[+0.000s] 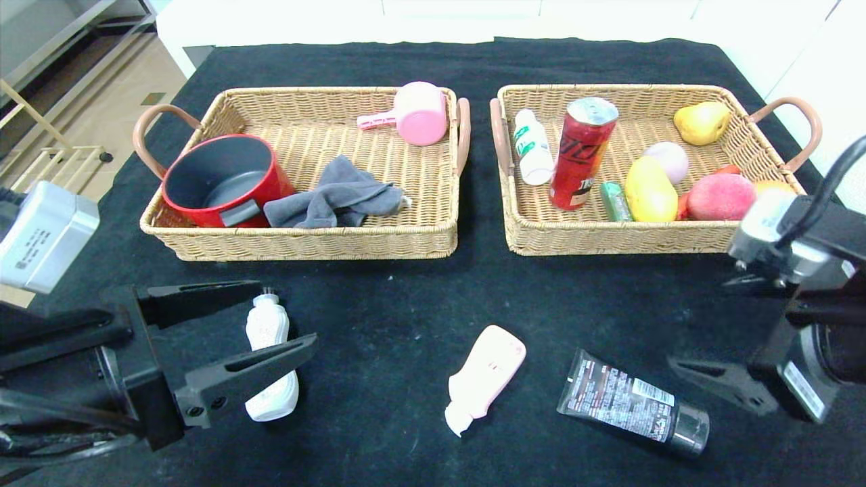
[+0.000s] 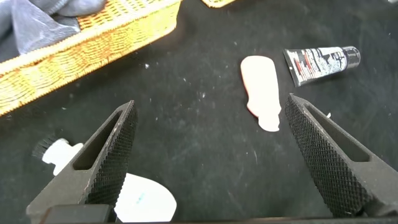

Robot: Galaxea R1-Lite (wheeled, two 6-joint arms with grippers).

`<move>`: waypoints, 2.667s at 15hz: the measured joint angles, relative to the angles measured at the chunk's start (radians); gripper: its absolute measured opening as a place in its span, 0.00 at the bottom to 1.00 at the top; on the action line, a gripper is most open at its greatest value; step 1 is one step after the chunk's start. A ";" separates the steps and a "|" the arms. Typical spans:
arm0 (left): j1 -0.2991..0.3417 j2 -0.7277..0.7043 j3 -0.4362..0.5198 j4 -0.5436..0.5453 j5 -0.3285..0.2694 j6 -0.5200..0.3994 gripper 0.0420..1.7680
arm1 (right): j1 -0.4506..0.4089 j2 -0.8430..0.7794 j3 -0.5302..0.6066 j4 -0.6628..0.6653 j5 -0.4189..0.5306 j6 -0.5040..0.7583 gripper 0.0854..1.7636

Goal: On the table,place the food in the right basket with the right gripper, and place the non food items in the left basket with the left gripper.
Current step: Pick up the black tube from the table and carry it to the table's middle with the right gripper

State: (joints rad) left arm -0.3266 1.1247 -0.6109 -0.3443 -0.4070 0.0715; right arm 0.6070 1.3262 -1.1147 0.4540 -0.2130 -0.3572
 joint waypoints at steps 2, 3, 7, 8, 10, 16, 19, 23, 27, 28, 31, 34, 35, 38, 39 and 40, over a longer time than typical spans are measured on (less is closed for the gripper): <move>-0.001 0.006 0.001 0.001 0.000 0.000 0.97 | 0.047 -0.009 -0.043 0.161 -0.002 -0.064 0.96; -0.001 0.008 0.001 0.001 0.000 0.000 0.97 | 0.065 -0.007 -0.065 0.220 -0.005 -0.090 0.96; -0.001 0.012 0.001 0.001 0.000 0.004 0.97 | 0.111 0.046 -0.086 0.265 -0.052 -0.112 0.96; -0.001 0.012 0.001 0.001 0.000 0.006 0.97 | 0.122 0.067 -0.084 0.266 -0.075 -0.113 0.96; -0.001 0.011 0.001 0.000 0.000 0.008 0.97 | 0.145 0.101 -0.076 0.268 -0.085 -0.113 0.96; -0.001 0.010 0.001 0.001 0.000 0.008 0.97 | 0.174 0.171 -0.061 0.263 -0.133 -0.107 0.96; -0.001 0.008 0.000 0.001 0.000 0.009 0.97 | 0.188 0.196 -0.062 0.261 -0.136 -0.103 0.96; -0.001 0.005 0.000 0.001 0.000 0.009 0.97 | 0.184 0.232 -0.063 0.252 -0.175 -0.101 0.96; -0.002 0.006 0.002 0.002 0.000 0.009 0.97 | 0.175 0.259 -0.058 0.217 -0.177 -0.102 0.96; -0.002 0.006 0.002 0.002 0.000 0.009 0.97 | 0.173 0.265 -0.053 0.206 -0.177 -0.102 0.96; -0.003 0.006 0.002 0.002 0.000 0.010 0.97 | 0.170 0.281 -0.044 0.199 -0.177 -0.101 0.96; -0.003 0.005 0.002 0.002 0.000 0.011 0.97 | 0.172 0.294 -0.037 0.190 -0.177 -0.102 0.96; -0.003 0.005 0.002 0.002 0.000 0.011 0.97 | 0.172 0.298 -0.035 0.189 -0.177 -0.101 0.96; -0.003 0.004 0.002 0.002 0.000 0.011 0.97 | 0.172 0.308 -0.033 0.183 -0.177 -0.101 0.96; -0.003 0.004 0.002 0.002 0.000 0.011 0.97 | 0.172 0.310 -0.033 0.178 -0.177 -0.101 0.96; -0.003 0.004 0.002 0.002 0.000 0.011 0.97 | 0.172 0.312 -0.032 0.174 -0.177 -0.101 0.96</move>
State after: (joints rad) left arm -0.3300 1.1291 -0.6089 -0.3426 -0.4070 0.0826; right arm 0.7787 1.6385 -1.1468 0.6277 -0.3904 -0.4583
